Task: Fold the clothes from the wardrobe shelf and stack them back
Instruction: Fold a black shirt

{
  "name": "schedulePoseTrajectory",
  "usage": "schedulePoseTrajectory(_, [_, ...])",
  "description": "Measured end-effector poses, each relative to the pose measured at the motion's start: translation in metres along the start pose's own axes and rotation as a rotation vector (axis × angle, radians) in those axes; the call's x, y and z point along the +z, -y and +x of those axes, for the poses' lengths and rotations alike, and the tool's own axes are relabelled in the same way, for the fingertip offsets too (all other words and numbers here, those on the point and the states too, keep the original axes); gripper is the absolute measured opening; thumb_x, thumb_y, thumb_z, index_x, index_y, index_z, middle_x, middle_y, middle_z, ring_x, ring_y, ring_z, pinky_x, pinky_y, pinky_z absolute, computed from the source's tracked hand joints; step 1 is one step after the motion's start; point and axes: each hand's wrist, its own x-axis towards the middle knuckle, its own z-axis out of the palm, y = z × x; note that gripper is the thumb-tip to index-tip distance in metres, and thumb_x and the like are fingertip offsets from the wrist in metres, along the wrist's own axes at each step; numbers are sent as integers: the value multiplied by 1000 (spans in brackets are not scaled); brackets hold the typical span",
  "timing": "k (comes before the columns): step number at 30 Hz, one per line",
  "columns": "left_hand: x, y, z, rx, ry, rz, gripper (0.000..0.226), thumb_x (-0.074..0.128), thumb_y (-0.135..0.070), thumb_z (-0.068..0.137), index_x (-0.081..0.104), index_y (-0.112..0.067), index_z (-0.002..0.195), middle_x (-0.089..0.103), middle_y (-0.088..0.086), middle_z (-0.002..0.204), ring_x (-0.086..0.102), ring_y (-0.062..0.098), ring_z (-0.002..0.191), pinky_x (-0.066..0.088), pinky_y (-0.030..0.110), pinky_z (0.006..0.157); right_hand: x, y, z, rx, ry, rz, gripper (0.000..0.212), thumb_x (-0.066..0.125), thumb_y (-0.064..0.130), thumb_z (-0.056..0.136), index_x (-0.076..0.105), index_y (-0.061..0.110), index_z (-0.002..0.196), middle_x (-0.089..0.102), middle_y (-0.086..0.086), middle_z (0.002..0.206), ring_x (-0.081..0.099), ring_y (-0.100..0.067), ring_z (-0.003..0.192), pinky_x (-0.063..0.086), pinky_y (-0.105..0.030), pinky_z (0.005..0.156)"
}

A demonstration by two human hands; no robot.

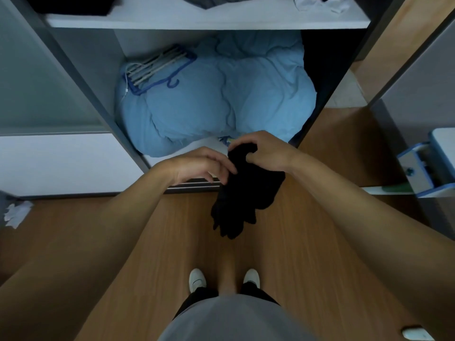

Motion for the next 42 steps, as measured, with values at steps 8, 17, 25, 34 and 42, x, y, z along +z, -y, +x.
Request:
schedulePoseTrajectory(8, [-8, 23, 17, 37, -100, 305, 77, 68, -1, 87, 35, -30, 149, 46, -20, 136, 39, -3, 126, 33, -3, 83, -5, 17, 0, -149, 210, -349, 50, 44, -6, 83, 78, 31, 82, 72, 9, 95, 58, 2, 74, 43, -18, 64])
schedulePoseTrajectory(17, [-3, 42, 10, -8, -80, 164, 28, 72, -23, 90, 64, -31, 116, 70, -10, 107, 64, 6, 102, 49, 18, 84, -9, 17, -1, -202, 3, -221, 53, 48, -6, 86, 73, 32, 112, 65, 12, 128, 57, -8, 116, 42, -24, 103])
schedulePoseTrajectory(25, [-21, 46, 7, 88, -365, 180, 27, 65, 1, 76, 60, -25, 81, 60, -19, 64, 56, -1, 59, 39, 12, 51, -5, -2, 5, 290, 114, -18, 73, 36, 78, 89, 50, 30, 142, 53, 5, 143, 52, -14, 124, 39, -26, 105])
schedulePoseTrajectory(34, [-28, 47, -1, 40, -305, 230, 29, 80, -26, 78, 65, -51, 75, 67, -26, 72, 64, -6, 69, 44, 7, 57, -10, 0, 6, 80, -113, 289, 12, 73, 20, 89, 70, 16, 79, 67, 4, 75, 63, -4, 67, 47, -15, 60])
schedulePoseTrajectory(42, [-35, 61, -20, -177, -271, 220, 14, 75, -46, 84, 75, -35, 76, 74, -15, 74, 69, -1, 69, 47, 9, 56, -4, 16, 2, -76, -348, 425, 24, 62, -5, 85, 76, 11, 98, 74, 7, 93, 68, 0, 87, 53, -15, 84])
